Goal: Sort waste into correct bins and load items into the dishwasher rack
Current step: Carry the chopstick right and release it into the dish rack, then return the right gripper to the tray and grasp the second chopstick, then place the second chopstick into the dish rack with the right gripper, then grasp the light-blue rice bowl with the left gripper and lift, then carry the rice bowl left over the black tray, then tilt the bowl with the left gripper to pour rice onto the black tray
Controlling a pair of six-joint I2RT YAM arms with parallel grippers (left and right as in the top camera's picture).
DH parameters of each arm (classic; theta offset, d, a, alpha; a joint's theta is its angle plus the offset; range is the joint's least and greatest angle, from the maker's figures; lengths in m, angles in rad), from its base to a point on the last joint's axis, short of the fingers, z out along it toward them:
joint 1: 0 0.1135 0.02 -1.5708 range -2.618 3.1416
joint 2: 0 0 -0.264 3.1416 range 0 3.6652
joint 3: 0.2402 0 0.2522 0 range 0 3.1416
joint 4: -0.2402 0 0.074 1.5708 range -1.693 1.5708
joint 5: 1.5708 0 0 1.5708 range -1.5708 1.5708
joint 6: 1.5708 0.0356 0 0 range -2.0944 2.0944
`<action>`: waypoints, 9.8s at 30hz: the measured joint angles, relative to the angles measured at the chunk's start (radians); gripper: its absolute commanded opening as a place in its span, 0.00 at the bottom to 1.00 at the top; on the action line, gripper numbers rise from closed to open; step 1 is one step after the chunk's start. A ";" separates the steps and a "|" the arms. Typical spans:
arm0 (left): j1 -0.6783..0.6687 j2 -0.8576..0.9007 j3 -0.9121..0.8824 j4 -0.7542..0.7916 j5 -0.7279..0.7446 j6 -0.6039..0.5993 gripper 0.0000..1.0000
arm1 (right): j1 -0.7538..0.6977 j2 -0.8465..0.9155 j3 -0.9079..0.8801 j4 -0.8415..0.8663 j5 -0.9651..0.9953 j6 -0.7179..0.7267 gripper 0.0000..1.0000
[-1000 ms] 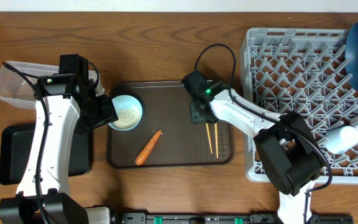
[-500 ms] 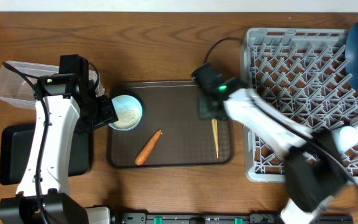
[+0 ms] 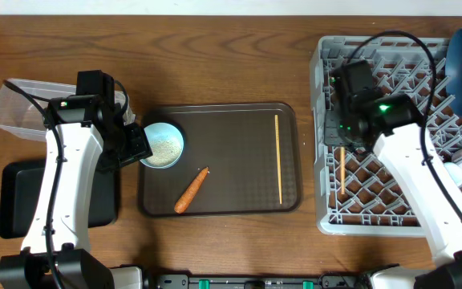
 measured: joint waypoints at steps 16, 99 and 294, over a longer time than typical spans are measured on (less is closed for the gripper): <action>0.000 0.000 0.000 0.000 0.000 0.000 0.63 | -0.024 0.010 -0.296 0.351 -0.074 -0.110 0.15; 0.000 0.000 0.000 0.000 0.000 0.000 0.63 | -0.092 0.099 -0.054 0.134 -0.098 -0.070 0.07; 0.893 0.299 -0.084 0.022 1.171 0.467 0.06 | 0.115 -0.021 -0.067 0.069 -0.229 -0.277 0.52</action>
